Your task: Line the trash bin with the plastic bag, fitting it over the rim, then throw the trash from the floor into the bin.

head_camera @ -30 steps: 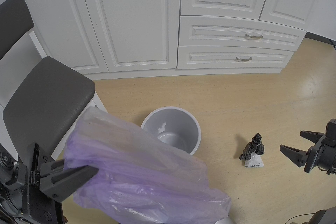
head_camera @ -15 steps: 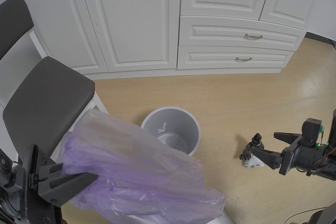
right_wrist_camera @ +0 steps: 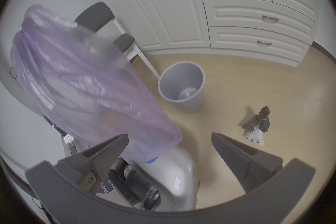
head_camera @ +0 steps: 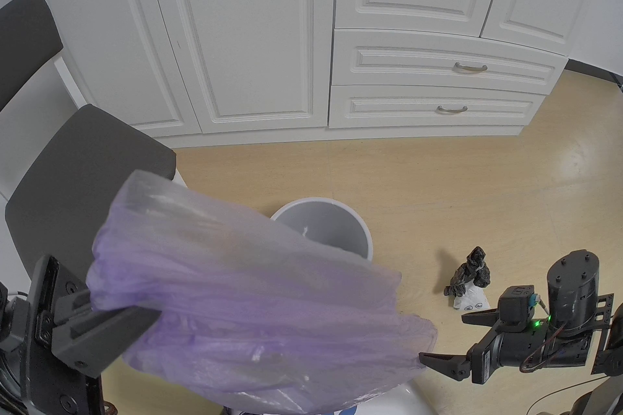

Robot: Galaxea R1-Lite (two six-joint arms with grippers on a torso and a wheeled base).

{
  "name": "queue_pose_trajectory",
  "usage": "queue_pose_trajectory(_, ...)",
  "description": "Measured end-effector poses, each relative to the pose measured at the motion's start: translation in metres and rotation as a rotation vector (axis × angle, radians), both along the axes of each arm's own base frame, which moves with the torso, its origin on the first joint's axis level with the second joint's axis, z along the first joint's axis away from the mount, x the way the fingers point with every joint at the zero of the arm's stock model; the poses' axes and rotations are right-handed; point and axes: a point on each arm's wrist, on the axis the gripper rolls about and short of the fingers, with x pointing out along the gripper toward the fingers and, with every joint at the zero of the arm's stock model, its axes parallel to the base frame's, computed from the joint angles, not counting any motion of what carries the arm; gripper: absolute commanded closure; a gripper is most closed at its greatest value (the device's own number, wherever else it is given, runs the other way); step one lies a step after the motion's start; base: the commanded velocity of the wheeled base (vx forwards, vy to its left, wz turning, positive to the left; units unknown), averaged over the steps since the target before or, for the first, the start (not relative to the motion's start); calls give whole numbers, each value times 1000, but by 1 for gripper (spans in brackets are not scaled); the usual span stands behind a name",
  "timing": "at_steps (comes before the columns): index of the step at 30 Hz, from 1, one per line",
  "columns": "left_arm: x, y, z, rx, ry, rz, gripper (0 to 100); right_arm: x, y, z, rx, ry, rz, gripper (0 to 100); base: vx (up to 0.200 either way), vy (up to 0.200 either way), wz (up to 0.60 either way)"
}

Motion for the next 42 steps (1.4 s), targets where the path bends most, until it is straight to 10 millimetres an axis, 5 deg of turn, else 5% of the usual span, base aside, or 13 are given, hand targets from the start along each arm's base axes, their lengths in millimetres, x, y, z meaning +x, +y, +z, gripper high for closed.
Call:
queue_pose_trajectory(27, -5, 2, 9, -52, -15, -34, 100, 42, 24, -16, 251, 3, -127, 0, 0, 0, 0)
queue_pose_trajectory(36, -7, 1, 15, -83, -11, -57, 100, 43, 27, -21, 359, 47, -86, 0, 0, 0, 0)
queue_pose_trajectory(37, -7, 1, 15, -84, -12, -57, 100, 42, 26, -22, 356, 50, -87, 100, 0, 0, 0)
queue_pose_trajectory(42, -7, 1, 16, -86, -13, -57, 100, 42, 26, -24, 350, 59, -88, 100, 0, 0, 0)
